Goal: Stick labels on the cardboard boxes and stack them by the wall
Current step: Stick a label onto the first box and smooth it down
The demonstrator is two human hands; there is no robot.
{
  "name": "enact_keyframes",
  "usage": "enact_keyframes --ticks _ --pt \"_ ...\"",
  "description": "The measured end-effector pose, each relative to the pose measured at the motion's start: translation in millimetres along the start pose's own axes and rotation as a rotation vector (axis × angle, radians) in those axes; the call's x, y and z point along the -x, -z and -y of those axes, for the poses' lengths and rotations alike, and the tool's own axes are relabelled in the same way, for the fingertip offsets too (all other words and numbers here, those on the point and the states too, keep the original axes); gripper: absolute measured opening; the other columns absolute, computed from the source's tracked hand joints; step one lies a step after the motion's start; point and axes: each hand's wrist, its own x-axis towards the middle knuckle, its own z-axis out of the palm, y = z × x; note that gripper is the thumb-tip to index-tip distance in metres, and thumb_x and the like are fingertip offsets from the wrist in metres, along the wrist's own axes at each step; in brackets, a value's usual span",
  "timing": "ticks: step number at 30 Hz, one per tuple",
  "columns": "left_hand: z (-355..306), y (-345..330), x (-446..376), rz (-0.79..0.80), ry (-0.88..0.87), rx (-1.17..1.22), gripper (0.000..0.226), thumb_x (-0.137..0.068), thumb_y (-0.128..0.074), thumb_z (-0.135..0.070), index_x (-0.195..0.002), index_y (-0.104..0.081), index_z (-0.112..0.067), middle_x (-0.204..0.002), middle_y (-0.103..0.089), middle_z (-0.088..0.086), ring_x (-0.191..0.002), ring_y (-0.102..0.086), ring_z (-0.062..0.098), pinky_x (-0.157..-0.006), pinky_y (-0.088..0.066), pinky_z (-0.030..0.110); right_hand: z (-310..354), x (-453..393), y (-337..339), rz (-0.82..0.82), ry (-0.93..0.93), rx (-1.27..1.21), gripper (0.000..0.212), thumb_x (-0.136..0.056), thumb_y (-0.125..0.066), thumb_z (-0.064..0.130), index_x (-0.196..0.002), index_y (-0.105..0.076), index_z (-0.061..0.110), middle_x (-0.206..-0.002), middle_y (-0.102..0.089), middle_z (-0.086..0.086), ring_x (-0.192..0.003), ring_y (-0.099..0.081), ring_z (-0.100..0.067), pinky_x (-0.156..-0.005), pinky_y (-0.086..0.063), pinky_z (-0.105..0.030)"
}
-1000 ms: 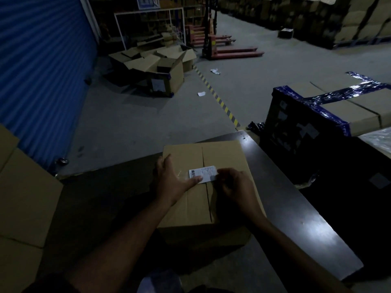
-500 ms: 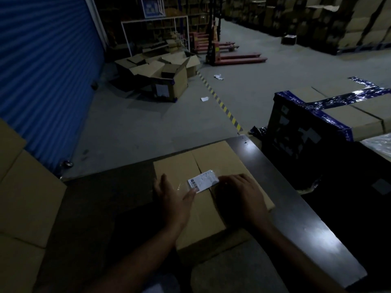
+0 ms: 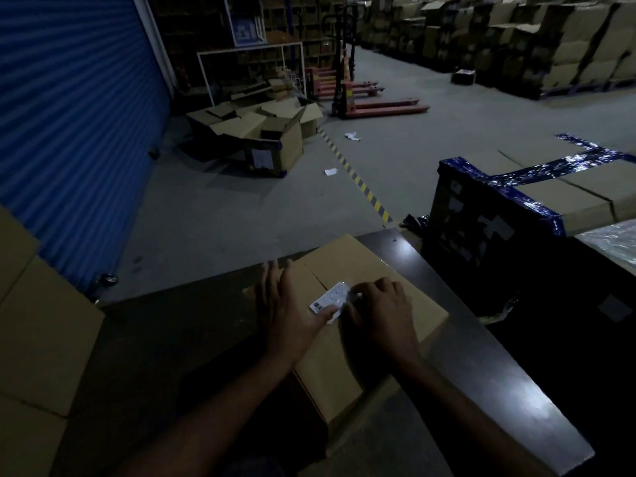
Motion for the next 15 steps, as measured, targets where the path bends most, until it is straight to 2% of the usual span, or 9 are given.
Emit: enact_keyframes --ticks 2,4,6,9,12,15 --pt "7 7 -24 0.190 -0.004 -0.126 0.132 -0.063 -0.060 -0.088 -0.160 -0.004 -0.018 -0.168 0.000 0.006 -0.154 0.006 0.020 -0.125 -0.004 0.047 -3 -4 0 0.041 -0.010 -0.028 0.034 -0.090 -0.060 0.047 -0.119 -0.058 0.030 -0.121 -0.054 0.004 -0.113 -0.043 -0.014 -0.092 -0.032 -0.029" --pt "15 8 -38 0.278 -0.021 -0.236 0.141 -0.052 -0.042 -0.103 -0.160 -0.006 -0.020 -0.168 -0.004 0.004 -0.155 0.001 0.019 -0.124 -0.003 0.048 -5 -5 1 0.033 -0.005 -0.056 0.032 -0.089 -0.062 0.045 -0.116 -0.059 0.030 -0.120 -0.055 0.005 -0.111 -0.043 -0.014 -0.090 -0.032 -0.028" --pt "21 3 -43 0.271 -0.045 -0.298 0.141 -0.048 -0.032 -0.107 -0.159 -0.013 -0.022 -0.167 -0.013 0.003 -0.153 -0.009 0.019 -0.124 -0.007 0.047 -5 -3 0 0.018 0.023 -0.076 0.031 -0.089 -0.063 0.043 -0.116 -0.058 0.028 -0.119 -0.056 0.006 -0.111 -0.044 -0.014 -0.089 -0.032 -0.029" --pt "29 -4 -43 0.198 -0.049 -0.306 0.140 -0.046 -0.032 -0.109 -0.157 -0.018 -0.026 -0.165 -0.021 0.000 -0.150 -0.020 0.022 -0.121 -0.017 0.046 -2 -4 1 0.011 0.062 -0.094 0.028 -0.091 -0.061 0.043 -0.114 -0.056 0.028 -0.118 -0.058 0.010 -0.109 -0.046 -0.011 -0.088 -0.034 -0.029" --pt "32 -6 -43 0.187 -0.056 -0.299 0.140 -0.045 -0.030 -0.110 -0.156 -0.020 -0.027 -0.164 -0.022 -0.001 -0.150 -0.021 0.021 -0.121 -0.019 0.047 -1 -6 3 0.044 0.028 -0.177 0.022 -0.088 -0.067 0.041 -0.104 -0.055 0.032 -0.105 -0.057 0.015 -0.102 -0.046 -0.007 -0.087 -0.039 -0.028" --pt "30 -4 -40 0.182 -0.059 -0.272 0.138 -0.047 -0.034 -0.108 -0.156 -0.021 -0.026 -0.164 -0.021 -0.002 -0.150 -0.020 0.021 -0.121 -0.017 0.046 -4 -8 5 0.042 -0.022 -0.279 0.028 -0.083 -0.071 0.042 -0.102 -0.052 0.036 -0.099 -0.053 0.017 -0.100 -0.049 -0.009 -0.087 -0.048 -0.032"
